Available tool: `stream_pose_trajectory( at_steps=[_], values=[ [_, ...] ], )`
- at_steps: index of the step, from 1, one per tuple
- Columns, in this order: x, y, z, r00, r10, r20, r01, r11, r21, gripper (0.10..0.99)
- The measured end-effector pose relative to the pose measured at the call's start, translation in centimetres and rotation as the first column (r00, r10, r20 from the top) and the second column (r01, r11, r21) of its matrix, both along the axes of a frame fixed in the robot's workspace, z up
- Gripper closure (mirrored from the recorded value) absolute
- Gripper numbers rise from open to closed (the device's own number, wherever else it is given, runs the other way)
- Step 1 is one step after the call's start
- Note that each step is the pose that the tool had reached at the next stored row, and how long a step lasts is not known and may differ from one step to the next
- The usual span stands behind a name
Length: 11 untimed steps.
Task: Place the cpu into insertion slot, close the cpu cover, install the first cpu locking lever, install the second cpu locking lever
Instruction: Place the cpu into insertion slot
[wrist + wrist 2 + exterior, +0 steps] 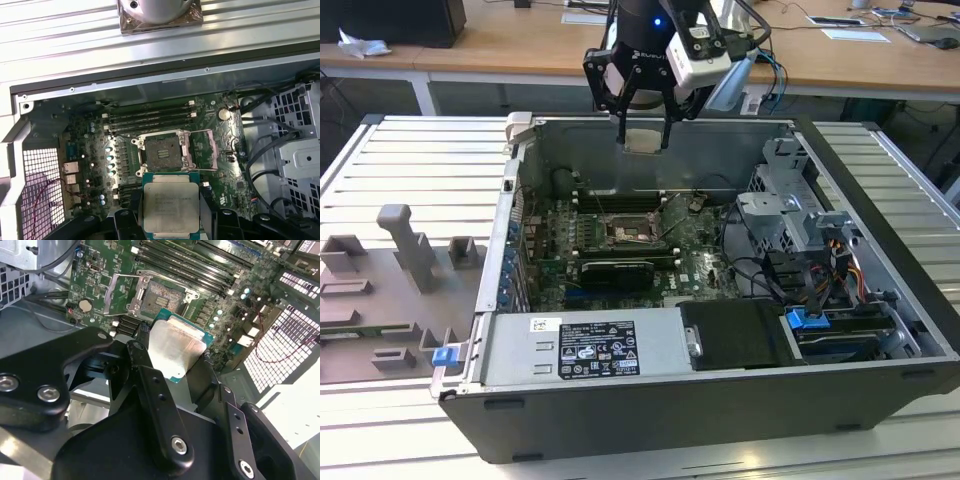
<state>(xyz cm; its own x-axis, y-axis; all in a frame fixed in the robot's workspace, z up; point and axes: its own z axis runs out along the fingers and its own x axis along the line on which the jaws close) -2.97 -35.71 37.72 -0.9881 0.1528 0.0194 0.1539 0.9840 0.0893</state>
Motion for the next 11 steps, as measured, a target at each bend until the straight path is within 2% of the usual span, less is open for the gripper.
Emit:
stream_pose_trajectory(
  at_steps=[11],
  values=[
    [0.0,0.0,-0.02,0.9997,-0.026,0.0,0.026,0.9997,0.0,0.545]
  ],
)
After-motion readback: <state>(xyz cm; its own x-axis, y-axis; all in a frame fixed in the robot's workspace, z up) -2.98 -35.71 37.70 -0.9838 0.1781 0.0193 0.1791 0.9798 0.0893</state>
